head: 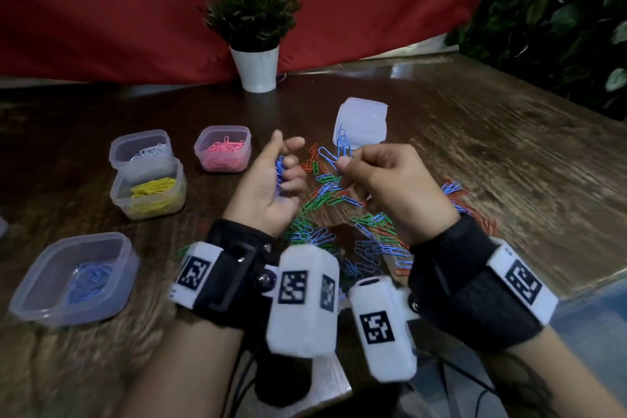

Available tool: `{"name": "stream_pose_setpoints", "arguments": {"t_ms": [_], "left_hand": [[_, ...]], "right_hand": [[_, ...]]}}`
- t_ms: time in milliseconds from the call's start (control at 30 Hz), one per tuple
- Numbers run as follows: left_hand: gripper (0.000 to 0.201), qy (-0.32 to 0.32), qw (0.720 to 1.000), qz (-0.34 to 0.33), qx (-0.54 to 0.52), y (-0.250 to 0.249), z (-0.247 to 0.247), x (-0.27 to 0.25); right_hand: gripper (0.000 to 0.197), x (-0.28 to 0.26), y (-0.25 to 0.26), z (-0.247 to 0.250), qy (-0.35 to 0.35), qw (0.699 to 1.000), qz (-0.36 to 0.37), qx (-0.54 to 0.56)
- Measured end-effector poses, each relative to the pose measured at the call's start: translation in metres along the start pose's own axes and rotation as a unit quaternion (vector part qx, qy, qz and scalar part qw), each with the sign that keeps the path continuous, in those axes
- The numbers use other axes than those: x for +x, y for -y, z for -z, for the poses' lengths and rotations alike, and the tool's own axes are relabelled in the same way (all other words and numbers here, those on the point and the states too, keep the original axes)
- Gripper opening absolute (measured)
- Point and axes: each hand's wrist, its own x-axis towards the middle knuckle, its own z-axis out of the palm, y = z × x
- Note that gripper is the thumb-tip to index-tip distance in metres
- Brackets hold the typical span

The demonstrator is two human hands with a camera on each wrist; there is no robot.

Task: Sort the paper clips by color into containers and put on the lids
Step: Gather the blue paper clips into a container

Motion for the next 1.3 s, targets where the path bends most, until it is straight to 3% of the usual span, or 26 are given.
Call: {"name": "stream_pose_setpoints", "arguments": {"t_ms": [67,200,267,433,500,533,600,667,700,733,767,800,867,900,933,967,1033,1167,1300], "left_hand": [[0.036,0.012,0.983,0.073,-0.166,0.003,0.003,0.005],[0.037,0.034,0.974,0.064,-0.213,0.008,0.005,0.006],[0.041,0.041,0.967,0.056,-0.245,0.008,0.004,0.004],[0.040,0.039,0.948,0.057,-0.310,0.005,0.008,0.005],[0.044,0.052,0.939,0.091,-0.328,-0.006,0.016,0.010],[0.050,0.072,0.950,0.103,-0.285,-0.013,0.021,0.010],[0.061,0.113,0.984,0.098,-0.094,-0.026,0.022,0.007],[0.057,0.116,0.980,0.074,0.145,-0.033,0.015,-0.002],[0.051,0.106,0.956,0.051,0.270,-0.034,0.012,-0.005],[0.046,0.101,0.912,0.021,0.398,-0.033,0.010,-0.009],[0.046,0.102,0.846,-0.014,0.523,-0.031,0.008,-0.011],[0.047,0.114,0.762,-0.048,0.636,-0.028,0.008,-0.013],[0.045,0.121,0.567,-0.094,0.809,-0.021,0.007,-0.014],[0.040,0.114,0.486,-0.104,0.860,-0.019,0.007,-0.012],[0.033,0.107,0.430,-0.102,0.891,-0.017,0.007,-0.012],[0.027,0.103,0.394,-0.100,0.908,-0.014,0.007,-0.011],[0.033,0.102,0.358,-0.099,0.923,-0.007,0.004,-0.009],[0.037,0.094,0.327,-0.138,0.930,0.007,-0.007,-0.007],[0.032,0.104,0.337,-0.109,0.929,0.016,-0.012,0.002]], "right_hand": [[0.034,-0.001,0.011,-0.005,0.001,0.999,0.026,-0.038],[0.018,0.002,0.026,-0.026,0.014,0.968,0.082,-0.238],[0.015,0.003,0.026,-0.035,0.037,0.957,0.083,-0.276],[0.008,0.004,0.024,-0.009,-0.010,0.977,0.108,-0.183],[0.011,0.003,0.018,0.014,-0.023,0.985,0.101,-0.136],[0.012,0.002,0.013,0.025,-0.019,0.987,0.091,-0.131],[0.015,-0.003,0.000,0.045,0.015,0.985,0.058,-0.160],[0.018,-0.012,-0.014,0.058,0.061,0.979,0.017,-0.195],[0.020,-0.016,-0.019,0.062,0.070,0.977,0.003,-0.204],[0.021,-0.020,-0.024,0.065,0.070,0.976,-0.005,-0.205],[0.022,-0.023,-0.028,0.067,0.065,0.978,-0.009,-0.201],[0.021,-0.025,-0.031,0.069,0.057,0.980,-0.012,-0.190],[0.022,-0.026,-0.036,0.072,0.036,0.986,-0.016,-0.165],[0.023,-0.026,-0.038,0.073,0.025,0.987,-0.017,-0.158],[0.024,-0.027,-0.040,0.073,0.015,0.988,-0.017,-0.154],[0.025,-0.028,-0.042,0.073,0.010,0.988,-0.016,-0.153],[0.025,-0.031,-0.043,0.072,0.014,0.987,-0.013,-0.162],[0.024,-0.037,-0.043,0.070,0.026,0.985,-0.009,-0.173],[0.022,-0.040,-0.044,0.073,0.017,0.988,-0.011,-0.154]]}}
